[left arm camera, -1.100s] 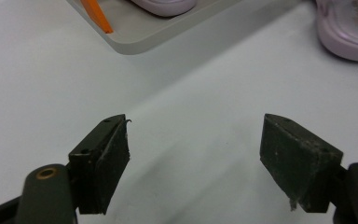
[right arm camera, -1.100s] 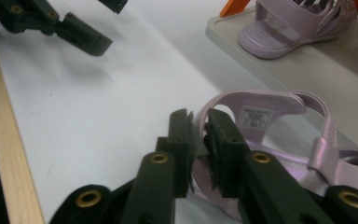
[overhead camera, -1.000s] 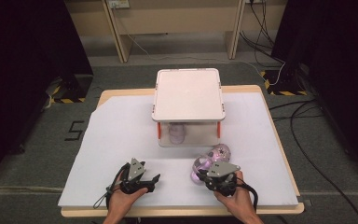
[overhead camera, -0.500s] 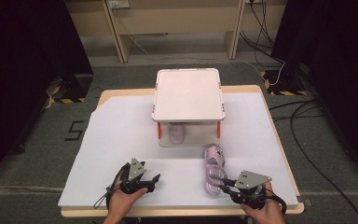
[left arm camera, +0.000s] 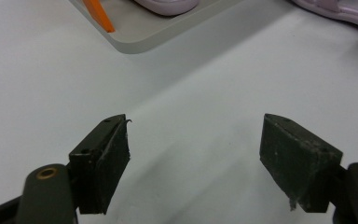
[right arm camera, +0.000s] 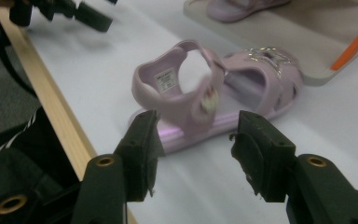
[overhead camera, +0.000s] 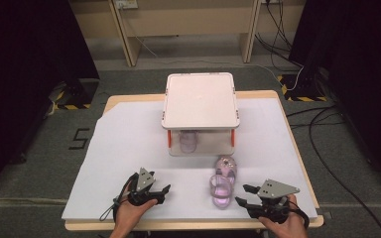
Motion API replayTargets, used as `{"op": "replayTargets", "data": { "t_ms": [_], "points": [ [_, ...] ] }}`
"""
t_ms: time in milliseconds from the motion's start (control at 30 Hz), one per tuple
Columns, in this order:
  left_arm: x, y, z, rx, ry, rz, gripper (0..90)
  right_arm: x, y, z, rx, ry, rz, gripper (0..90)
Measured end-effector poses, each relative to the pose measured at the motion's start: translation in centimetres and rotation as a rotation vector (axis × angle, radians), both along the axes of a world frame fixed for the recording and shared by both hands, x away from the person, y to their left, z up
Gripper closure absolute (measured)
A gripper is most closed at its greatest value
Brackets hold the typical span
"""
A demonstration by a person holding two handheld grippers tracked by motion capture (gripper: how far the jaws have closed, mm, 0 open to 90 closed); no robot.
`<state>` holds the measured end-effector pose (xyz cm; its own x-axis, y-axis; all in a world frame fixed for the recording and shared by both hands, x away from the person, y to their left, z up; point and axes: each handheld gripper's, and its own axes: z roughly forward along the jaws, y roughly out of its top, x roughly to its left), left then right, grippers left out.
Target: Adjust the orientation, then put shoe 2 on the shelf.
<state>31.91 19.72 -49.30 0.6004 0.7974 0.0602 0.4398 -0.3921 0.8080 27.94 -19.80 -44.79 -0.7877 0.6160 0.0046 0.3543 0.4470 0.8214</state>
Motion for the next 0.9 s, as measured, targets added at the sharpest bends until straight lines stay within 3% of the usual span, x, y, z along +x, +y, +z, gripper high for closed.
{"op": "replayTargets", "data": {
  "t_ms": [133,233,433,633,733,767,900],
  "points": [
    [0.0,0.0,0.0,-0.006,0.0,0.003,23.6,0.3,0.1,0.2,0.022,-0.023,-0.049,46.8],
    [0.1,0.1,0.0,-0.006,-0.001,0.004,23.6,0.8,0.7,0.1,-0.002,-0.042,-0.089,42.5],
    [0.1,0.0,0.0,-0.003,0.001,0.004,23.6,1.6,2.2,0.2,-0.016,-0.06,-0.089,37.3],
    [0.2,0.1,-0.1,-0.003,0.003,0.005,23.6,3.0,4.7,-0.1,-0.091,-0.083,-0.099,34.6],
    [0.2,0.1,-0.1,-0.005,0.004,0.004,23.6,3.6,5.8,-0.5,-0.167,-0.085,-0.105,35.9],
    [0.2,0.1,-0.1,-0.005,0.006,0.002,23.5,4.1,6.2,-0.8,-0.208,-0.095,-0.12,38.4],
    [0.2,0.1,-0.1,-0.002,0.006,0.004,23.5,4.7,6.6,-1.0,-0.278,-0.119,-0.114,55.6]
  ]
}}
